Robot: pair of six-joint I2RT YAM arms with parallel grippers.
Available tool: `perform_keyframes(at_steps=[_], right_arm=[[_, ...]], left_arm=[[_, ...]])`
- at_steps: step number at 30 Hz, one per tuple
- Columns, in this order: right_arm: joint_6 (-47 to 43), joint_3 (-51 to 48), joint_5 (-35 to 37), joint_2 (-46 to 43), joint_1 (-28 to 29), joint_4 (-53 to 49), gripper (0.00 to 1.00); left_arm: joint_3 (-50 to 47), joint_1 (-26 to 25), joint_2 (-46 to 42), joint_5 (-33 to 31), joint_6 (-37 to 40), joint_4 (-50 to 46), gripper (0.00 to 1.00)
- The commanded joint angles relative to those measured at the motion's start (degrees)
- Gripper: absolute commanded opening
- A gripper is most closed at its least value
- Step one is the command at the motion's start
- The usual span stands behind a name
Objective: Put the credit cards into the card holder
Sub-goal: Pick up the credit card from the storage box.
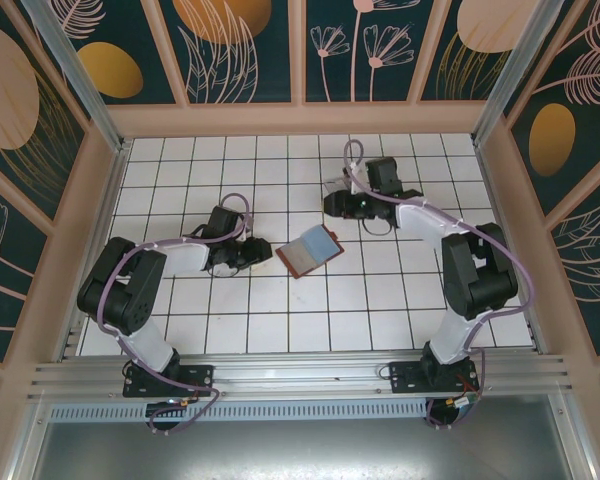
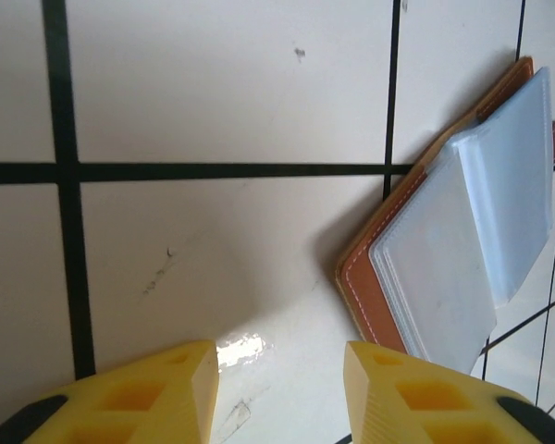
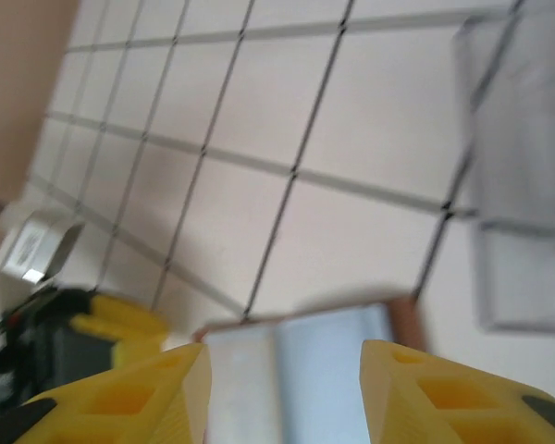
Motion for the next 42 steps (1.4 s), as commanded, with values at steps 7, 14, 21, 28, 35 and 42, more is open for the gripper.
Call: perform_keyframes(at_steps=[7, 14, 21, 28, 35, 42], right_arm=[[-12.9, 18.1, 40.9, 6.9, 3.2, -18.3, 0.64], [-15.4, 27.1, 42.1, 15.2, 4.1, -24.7, 0.88], [-15.1, 29.6, 44.0, 19.2, 4.1, -26.3, 0.99], [-15.5, 28.8, 51.0, 19.8, 4.2, -26.0, 0.99], [-16.7, 28.9, 56.6, 19.1, 4.2, -25.1, 0.99], [-16.9, 28.2, 57.4, 17.2, 4.3, -23.4, 0.93]], left_arm=[[-0.1, 0.3, -6.1, -4.8, 1.5, -2.5, 0.52], [-0.3, 0.3, -11.0, -10.6, 3.0, -5.8, 0.61], [-0.4, 0.3, -12.0, -10.5, 3.3, -5.6, 0.61], [-0.3, 0.3, -12.3, -10.5, 3.5, -5.9, 0.61], [0.2, 0.3, -12.0, -10.4, 3.7, -6.3, 0.6], [0.7, 0.3, -11.7, -10.1, 3.8, -6.3, 0.6]])
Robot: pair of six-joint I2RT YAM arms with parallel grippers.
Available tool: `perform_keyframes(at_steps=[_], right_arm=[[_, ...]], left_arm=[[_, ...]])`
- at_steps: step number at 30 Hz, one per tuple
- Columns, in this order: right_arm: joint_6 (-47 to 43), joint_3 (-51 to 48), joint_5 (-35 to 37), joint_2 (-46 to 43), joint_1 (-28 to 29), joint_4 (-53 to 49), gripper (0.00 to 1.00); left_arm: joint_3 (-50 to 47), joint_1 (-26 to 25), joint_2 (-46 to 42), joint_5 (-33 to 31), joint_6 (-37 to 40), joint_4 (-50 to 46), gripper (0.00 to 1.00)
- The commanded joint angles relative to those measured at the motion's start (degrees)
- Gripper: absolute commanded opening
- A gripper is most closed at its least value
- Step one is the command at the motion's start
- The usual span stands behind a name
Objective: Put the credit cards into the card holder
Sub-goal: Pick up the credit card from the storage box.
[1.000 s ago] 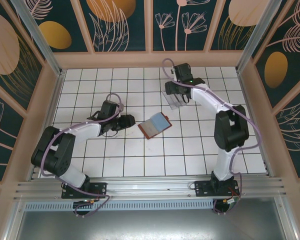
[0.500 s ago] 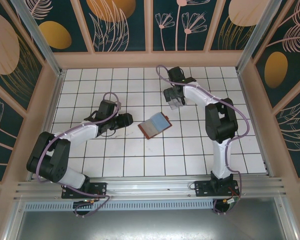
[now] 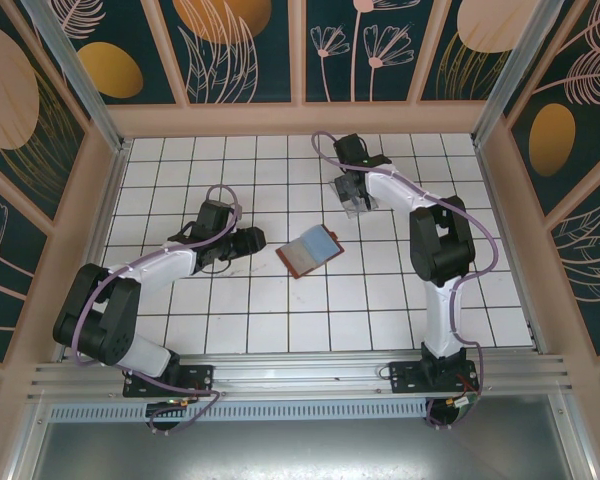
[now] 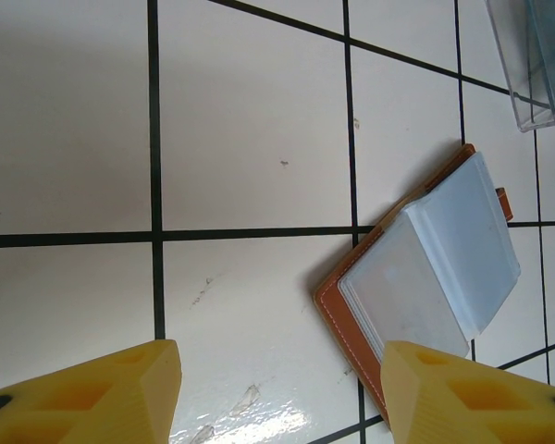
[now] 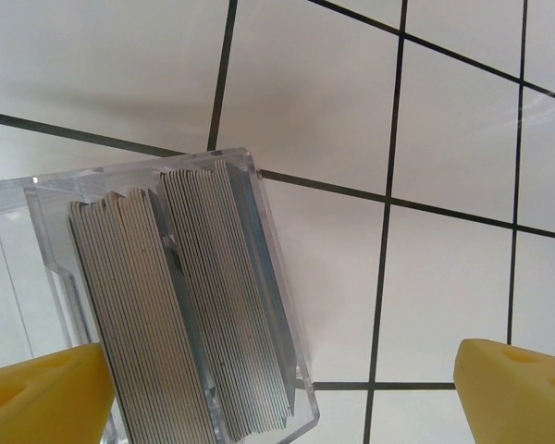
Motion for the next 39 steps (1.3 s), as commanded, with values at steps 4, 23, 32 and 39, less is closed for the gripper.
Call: perform_keyframes(at_steps=[4, 23, 32, 39], right_arm=[[-1.0, 0.3, 2.6, -1.9, 0.1, 0.7, 0.83], [-1.1, -0.8, 3.0, -2.8, 0.1, 1.8, 0.45], [-1.5, -1.3, 2.7, -2.9, 0.2, 1.9, 0.22], [-1.4, -1.1, 2.5, -2.9, 0.4, 1.3, 0.0]], left_arm=[[1.9, 0.3, 0.7, 1.0, 1.6, -1.4, 0.6], [3.4, 0.3, 4.7, 4.8, 0.9, 0.3, 0.59], [5.3, 0.3, 6.4, 5.2, 1.7, -1.1, 0.59], [6.0, 0.3, 7.6, 7.4, 2.5, -1.8, 0.58]])
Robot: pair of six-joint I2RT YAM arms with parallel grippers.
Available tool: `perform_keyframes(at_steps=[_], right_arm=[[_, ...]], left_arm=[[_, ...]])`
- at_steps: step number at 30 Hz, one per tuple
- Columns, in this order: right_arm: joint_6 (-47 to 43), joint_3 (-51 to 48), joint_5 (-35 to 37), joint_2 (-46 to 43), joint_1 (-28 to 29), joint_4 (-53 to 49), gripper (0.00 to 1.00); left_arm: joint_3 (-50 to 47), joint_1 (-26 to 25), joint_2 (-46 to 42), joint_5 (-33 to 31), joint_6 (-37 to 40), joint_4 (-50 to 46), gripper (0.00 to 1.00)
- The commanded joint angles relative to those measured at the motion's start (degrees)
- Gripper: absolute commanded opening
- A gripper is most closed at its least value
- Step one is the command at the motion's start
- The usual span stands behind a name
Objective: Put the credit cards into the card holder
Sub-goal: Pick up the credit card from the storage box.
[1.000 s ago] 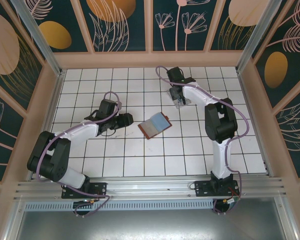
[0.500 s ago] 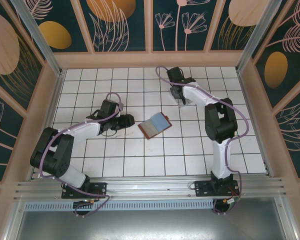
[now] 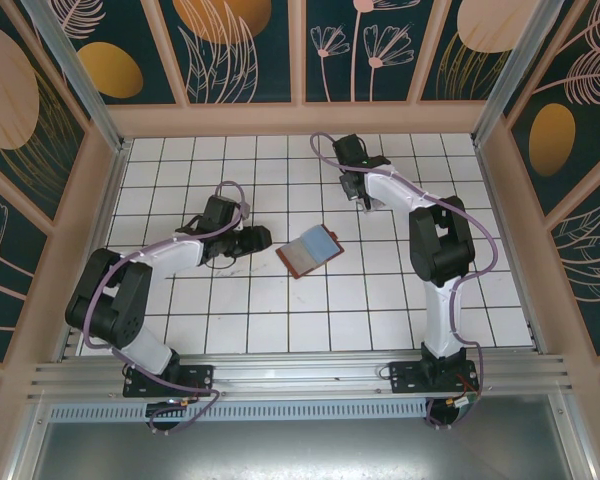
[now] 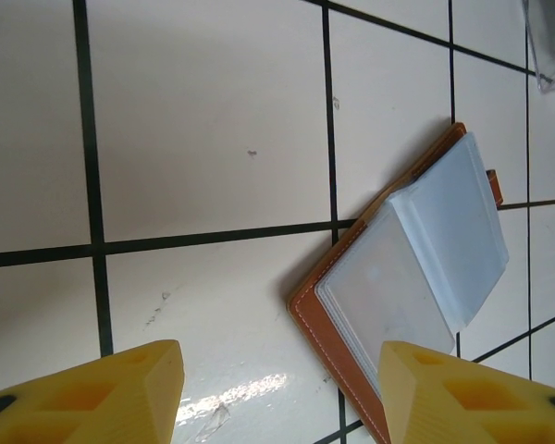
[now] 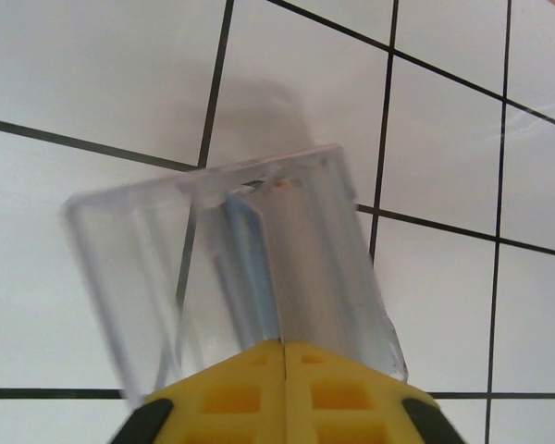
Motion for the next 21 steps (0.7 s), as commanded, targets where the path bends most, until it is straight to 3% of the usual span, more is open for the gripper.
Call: perform_keyframes(at_steps=[1, 5, 11, 16, 21], right_arm=[[0.3, -0.2, 1.0, -2.8, 0.2, -0.7, 0.0], [0.9, 0.2, 0.4, -3.8, 0.7, -1.9, 0.0], [3.8, 2.4, -6.8, -6.9, 0.7, -5.8, 0.0], [4.7, 1.5, -17.7, -11.1, 0.6, -8.1, 0.0], [4.6, -3.7, -37.8, -13.7, 0.4, -7.5, 0.0]], left_arm=[[1.4, 0.3, 1.0, 2.0, 1.8, -1.0, 0.58], [0.9, 0.3, 0.6, 2.4, 2.2, -1.3, 0.58], [-1.2, 0.3, -0.6, 4.1, 1.9, -0.4, 0.58], [-3.3, 0.3, -2.5, 4.6, 1.5, -0.3, 0.58], [-5.4, 0.3, -4.3, 7.0, 0.8, -0.1, 0.58]])
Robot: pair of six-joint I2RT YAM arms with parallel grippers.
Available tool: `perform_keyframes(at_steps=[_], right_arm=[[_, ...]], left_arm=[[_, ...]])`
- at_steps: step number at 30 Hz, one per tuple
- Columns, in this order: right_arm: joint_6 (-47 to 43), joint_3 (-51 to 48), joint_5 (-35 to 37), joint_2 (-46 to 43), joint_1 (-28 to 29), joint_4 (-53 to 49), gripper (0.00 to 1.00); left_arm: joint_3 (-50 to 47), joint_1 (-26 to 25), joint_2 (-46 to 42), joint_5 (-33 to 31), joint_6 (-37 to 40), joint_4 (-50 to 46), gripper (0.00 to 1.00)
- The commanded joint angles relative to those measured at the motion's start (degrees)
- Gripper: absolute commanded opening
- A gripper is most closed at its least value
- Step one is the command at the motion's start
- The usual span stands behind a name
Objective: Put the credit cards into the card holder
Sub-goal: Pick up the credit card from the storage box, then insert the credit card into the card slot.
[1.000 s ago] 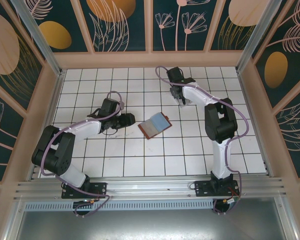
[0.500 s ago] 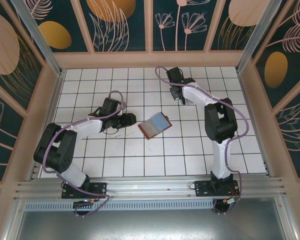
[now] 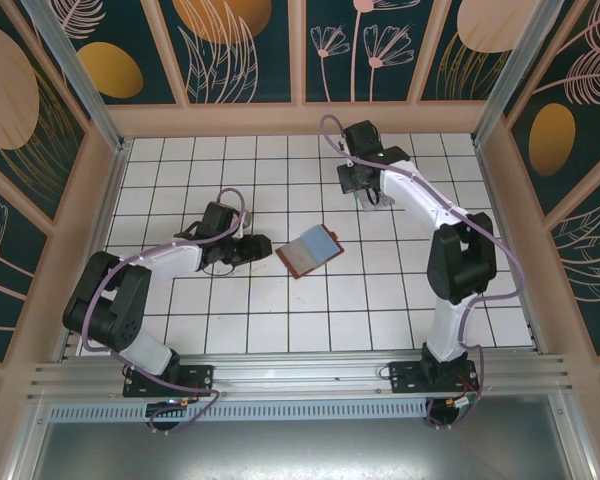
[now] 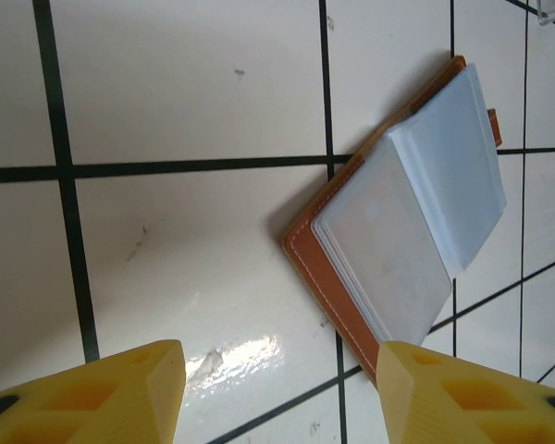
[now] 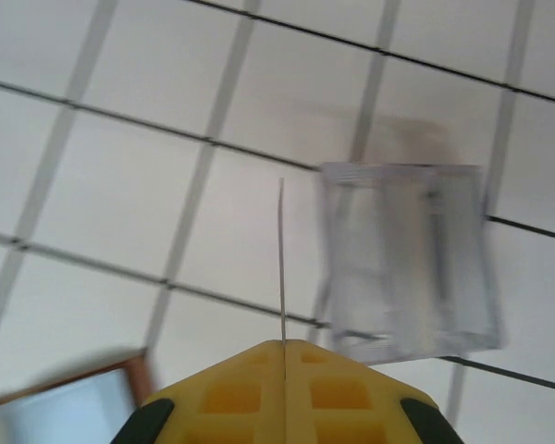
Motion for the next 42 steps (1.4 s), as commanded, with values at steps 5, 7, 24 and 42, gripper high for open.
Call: perform_keyframes(at_steps=[5, 7, 24, 42], right_arm=[[-0.4, -7.5, -32.1, 0.9, -0.1, -0.9, 0.0], [-1.0, -7.6, -35.3, 3.3, -0.5, -2.0, 0.0], [-5.4, -13.3, -48.9, 10.4, -3.1, -4.9, 0.0], [-0.8, -15.9, -59.1, 14.2, -3.4, 2.0, 0.0]], left_arm=[[-2.8, 0.2, -1.4, 5.0, -0.6, 1.7, 0.57], [-3.3, 0.2, -1.5, 5.6, -1.2, 3.0, 0.57], [-2.0, -2.6, 5.1, 10.0, -0.9, 6.3, 0.4], [1.9, -2.4, 10.0, -0.5, -0.9, 3.3, 0.17]])
